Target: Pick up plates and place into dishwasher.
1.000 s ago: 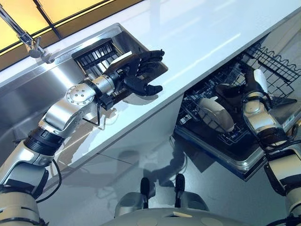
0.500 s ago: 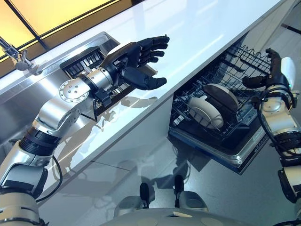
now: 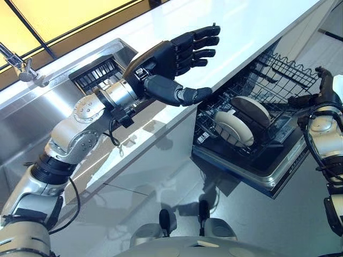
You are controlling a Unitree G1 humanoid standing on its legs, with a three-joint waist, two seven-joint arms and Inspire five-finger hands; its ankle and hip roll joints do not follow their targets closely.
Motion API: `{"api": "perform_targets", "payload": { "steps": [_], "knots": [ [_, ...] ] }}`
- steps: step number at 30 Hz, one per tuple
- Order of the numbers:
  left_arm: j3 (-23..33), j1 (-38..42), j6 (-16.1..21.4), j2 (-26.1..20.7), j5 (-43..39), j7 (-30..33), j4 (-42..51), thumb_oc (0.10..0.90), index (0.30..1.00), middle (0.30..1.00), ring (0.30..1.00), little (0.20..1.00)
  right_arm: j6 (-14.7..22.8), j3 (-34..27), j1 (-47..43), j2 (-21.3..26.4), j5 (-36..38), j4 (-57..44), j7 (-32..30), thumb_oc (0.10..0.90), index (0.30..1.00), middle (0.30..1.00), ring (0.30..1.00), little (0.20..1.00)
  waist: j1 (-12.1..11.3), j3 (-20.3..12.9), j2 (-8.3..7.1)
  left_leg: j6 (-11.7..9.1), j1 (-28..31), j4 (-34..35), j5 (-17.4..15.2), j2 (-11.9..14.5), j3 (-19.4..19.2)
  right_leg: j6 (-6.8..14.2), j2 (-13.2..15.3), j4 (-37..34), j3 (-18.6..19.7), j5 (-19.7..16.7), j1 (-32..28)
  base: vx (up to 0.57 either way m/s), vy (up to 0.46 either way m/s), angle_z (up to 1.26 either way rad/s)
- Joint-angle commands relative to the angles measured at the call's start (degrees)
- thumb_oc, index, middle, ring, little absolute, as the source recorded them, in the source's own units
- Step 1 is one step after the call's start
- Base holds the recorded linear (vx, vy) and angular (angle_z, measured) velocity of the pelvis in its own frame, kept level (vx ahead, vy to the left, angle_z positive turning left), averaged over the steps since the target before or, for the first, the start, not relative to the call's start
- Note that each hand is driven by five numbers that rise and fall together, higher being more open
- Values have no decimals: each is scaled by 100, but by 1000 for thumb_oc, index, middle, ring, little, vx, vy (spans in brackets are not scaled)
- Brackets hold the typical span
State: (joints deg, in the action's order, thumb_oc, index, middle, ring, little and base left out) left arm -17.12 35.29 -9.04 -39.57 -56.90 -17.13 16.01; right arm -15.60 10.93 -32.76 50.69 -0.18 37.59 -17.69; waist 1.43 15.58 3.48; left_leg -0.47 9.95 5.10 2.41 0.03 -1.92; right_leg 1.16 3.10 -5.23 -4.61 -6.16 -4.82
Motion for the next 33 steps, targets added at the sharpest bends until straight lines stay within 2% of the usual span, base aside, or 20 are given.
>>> {"api": "perform_targets", "payload": {
  "steps": [1,6,11,13,17,25,33],
  "knots": [
    [-95,-124,247,256,-735,-252,283,800,900,900,900,900,-10,576,-305,196,-313,125,142,100,300,300,300,200,-8,-993,-411,-61,-126,-10,-117,-7,-8,279,59,23,-119,137,-359,0,0,0],
    [-360,-298,-216,789,-1459,-347,395,800,900,900,900,900,-507,1082,-548,-72,-386,541,605,100,300,300,300,200,-25,-997,-410,-54,-115,-10,-121,0,-20,259,68,23,-118,119,-364,0,-3,1],
    [-477,-643,-449,1241,-1852,-347,372,800,900,900,900,900,-697,1307,-636,-255,-502,829,812,100,300,300,300,200,-47,-974,-414,-44,-98,-10,-125,6,-36,250,83,23,-111,103,-378,0,0,0],
    [-568,-893,-649,1424,-1887,-525,395,800,900,900,900,900,-784,1350,-645,-302,-560,925,918,100,300,300,300,200,-68,-953,-403,-42,-63,-10,-178,13,-27,253,87,23,-110,139,-411,0,0,0],
    [-758,-1171,-542,1488,-1806,-1080,380,800,900,900,900,900,-834,1389,-667,-311,-669,1172,1118,100,300,300,300,200,-118,-924,-397,-28,-83,-10,-166,4,2,251,96,23,-111,118,-399,0,0,0],
    [-740,-1386,-226,1386,-1744,-979,405,800,900,900,900,900,-1138,1458,-664,-362,-935,1894,1522,100,300,300,300,200,-226,-865,-388,-30,-125,-10,-145,15,8,259,117,23,-167,106,-377,-3,-2,0],
    [-637,-1335,-297,1267,-1509,-995,596,800,900,900,900,900,-1172,1567,-779,-472,-1169,2386,1686,100,300,300,300,200,-299,-722,-321,-30,-198,-10,-104,15,53,261,145,23,-172,59,-304,-6,-5,0]
  ]
}}
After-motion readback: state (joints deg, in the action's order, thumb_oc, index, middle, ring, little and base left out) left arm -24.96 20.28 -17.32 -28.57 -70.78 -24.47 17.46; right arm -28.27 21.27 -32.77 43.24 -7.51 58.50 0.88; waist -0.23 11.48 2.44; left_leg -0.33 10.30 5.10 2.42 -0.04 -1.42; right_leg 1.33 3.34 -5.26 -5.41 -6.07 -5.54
